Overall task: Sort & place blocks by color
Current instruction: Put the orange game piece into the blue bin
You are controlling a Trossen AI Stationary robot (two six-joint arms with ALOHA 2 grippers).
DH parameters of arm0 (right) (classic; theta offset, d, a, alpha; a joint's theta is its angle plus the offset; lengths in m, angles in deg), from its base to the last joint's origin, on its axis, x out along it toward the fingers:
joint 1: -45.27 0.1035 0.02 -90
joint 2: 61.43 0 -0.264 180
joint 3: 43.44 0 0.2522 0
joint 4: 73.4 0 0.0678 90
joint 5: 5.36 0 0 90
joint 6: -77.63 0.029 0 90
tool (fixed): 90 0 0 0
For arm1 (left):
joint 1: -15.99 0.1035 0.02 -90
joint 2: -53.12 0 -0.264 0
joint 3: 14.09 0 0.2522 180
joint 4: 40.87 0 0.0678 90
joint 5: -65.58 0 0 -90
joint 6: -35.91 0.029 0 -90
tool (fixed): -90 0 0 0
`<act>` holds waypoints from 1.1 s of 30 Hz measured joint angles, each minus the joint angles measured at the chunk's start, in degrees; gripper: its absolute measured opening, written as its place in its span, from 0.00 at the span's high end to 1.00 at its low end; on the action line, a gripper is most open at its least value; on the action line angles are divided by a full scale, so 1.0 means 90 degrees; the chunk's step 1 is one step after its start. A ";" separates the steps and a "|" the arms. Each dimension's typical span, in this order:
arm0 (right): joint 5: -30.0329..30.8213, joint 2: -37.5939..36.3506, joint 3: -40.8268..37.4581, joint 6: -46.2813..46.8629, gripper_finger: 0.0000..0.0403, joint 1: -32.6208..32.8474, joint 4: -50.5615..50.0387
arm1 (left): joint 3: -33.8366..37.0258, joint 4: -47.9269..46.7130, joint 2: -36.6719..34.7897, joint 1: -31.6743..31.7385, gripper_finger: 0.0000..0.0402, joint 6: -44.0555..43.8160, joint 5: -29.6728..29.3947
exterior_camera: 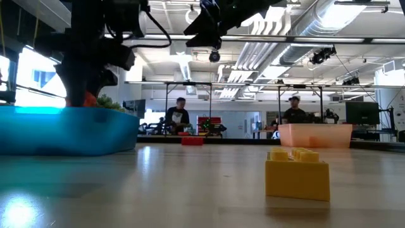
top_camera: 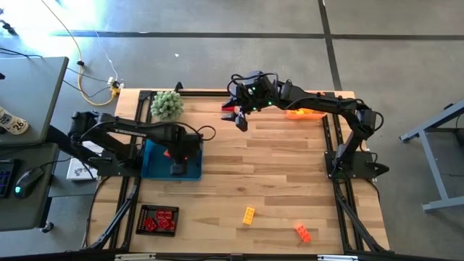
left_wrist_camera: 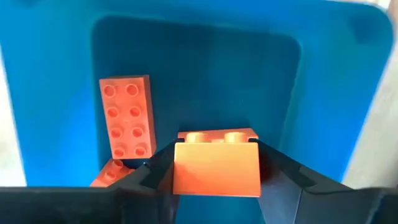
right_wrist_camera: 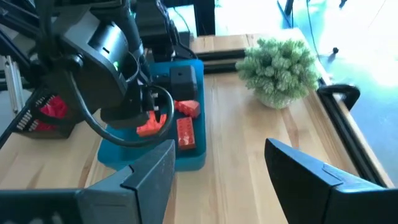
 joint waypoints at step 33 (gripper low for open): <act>0.0766 0.0000 0.0000 0.0899 0.41 -0.0248 -0.0972 | -0.0345 0.0018 -0.0650 0.0717 0.58 0.0868 -0.0330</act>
